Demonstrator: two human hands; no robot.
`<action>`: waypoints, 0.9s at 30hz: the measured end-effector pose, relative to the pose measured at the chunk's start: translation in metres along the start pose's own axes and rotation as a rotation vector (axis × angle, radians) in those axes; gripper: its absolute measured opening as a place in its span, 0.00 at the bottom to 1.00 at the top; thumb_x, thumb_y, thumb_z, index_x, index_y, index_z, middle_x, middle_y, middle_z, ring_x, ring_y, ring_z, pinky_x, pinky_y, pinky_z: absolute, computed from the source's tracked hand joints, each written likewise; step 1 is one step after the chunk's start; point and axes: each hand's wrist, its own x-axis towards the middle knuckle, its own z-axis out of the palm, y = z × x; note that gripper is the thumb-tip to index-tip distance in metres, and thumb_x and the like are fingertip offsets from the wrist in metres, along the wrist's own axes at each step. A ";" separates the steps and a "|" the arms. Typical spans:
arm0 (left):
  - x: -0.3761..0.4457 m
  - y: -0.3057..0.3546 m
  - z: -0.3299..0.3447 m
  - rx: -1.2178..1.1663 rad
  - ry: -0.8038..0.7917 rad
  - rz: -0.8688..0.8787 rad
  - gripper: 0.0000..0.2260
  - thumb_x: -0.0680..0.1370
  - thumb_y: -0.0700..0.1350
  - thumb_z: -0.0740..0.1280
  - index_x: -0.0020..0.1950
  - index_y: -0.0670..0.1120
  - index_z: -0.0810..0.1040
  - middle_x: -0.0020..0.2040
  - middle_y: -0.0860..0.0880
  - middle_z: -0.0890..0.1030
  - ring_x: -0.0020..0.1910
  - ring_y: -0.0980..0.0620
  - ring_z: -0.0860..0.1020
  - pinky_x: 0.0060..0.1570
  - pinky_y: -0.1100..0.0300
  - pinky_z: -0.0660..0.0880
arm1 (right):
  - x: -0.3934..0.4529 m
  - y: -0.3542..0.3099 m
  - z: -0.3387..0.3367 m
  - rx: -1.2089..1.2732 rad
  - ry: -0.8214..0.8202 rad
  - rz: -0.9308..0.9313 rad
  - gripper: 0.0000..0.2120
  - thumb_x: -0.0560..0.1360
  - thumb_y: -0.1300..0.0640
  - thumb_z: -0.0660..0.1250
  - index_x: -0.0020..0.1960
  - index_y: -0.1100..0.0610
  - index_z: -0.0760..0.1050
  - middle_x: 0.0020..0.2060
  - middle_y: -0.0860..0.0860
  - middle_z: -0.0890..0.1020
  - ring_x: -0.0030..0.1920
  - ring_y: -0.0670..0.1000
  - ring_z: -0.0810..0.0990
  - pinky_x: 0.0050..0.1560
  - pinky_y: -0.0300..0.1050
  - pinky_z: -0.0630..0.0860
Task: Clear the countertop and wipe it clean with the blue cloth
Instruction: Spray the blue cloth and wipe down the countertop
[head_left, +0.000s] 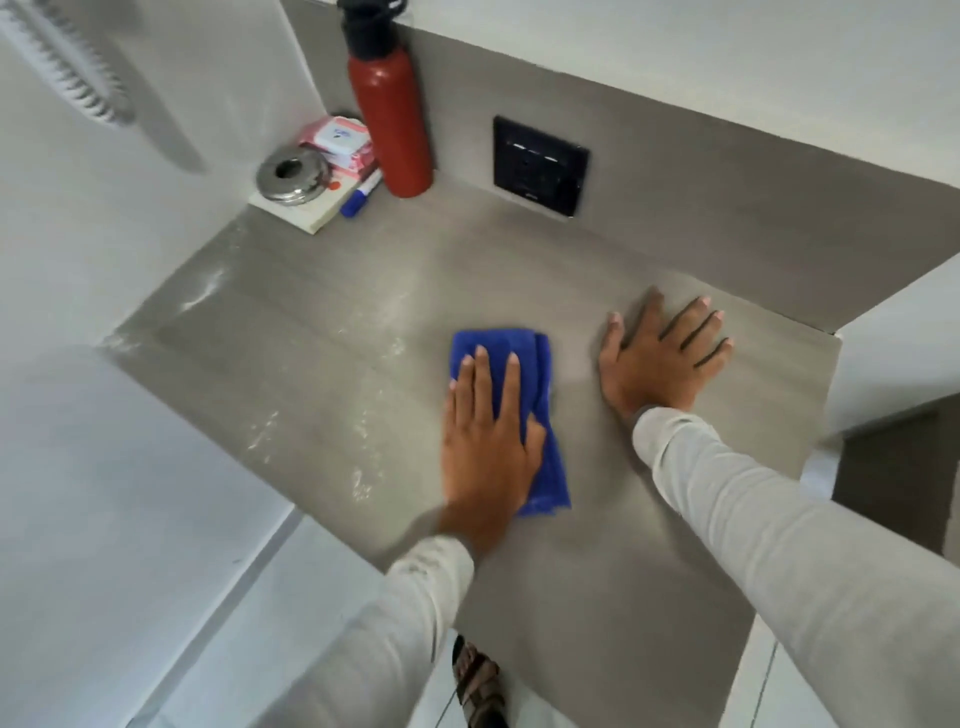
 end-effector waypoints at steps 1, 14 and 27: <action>-0.025 0.004 0.001 -0.003 0.003 0.011 0.29 0.79 0.55 0.52 0.79 0.48 0.56 0.80 0.39 0.55 0.79 0.41 0.54 0.77 0.45 0.56 | 0.001 0.000 -0.001 0.006 -0.007 -0.002 0.32 0.82 0.38 0.51 0.81 0.53 0.58 0.80 0.69 0.54 0.81 0.69 0.51 0.78 0.72 0.47; -0.111 0.024 0.012 0.037 0.027 0.019 0.26 0.82 0.59 0.50 0.79 0.52 0.53 0.81 0.44 0.55 0.80 0.46 0.52 0.78 0.42 0.53 | -0.025 -0.009 -0.007 0.089 -0.106 -0.488 0.28 0.82 0.39 0.54 0.79 0.50 0.63 0.81 0.62 0.59 0.82 0.61 0.53 0.79 0.71 0.45; 0.079 -0.150 -0.035 0.126 -0.051 0.928 0.29 0.80 0.58 0.60 0.78 0.51 0.59 0.80 0.45 0.57 0.79 0.48 0.56 0.74 0.43 0.61 | -0.024 -0.012 -0.001 0.110 0.059 -0.511 0.29 0.81 0.41 0.58 0.78 0.54 0.67 0.80 0.64 0.61 0.80 0.63 0.60 0.78 0.69 0.53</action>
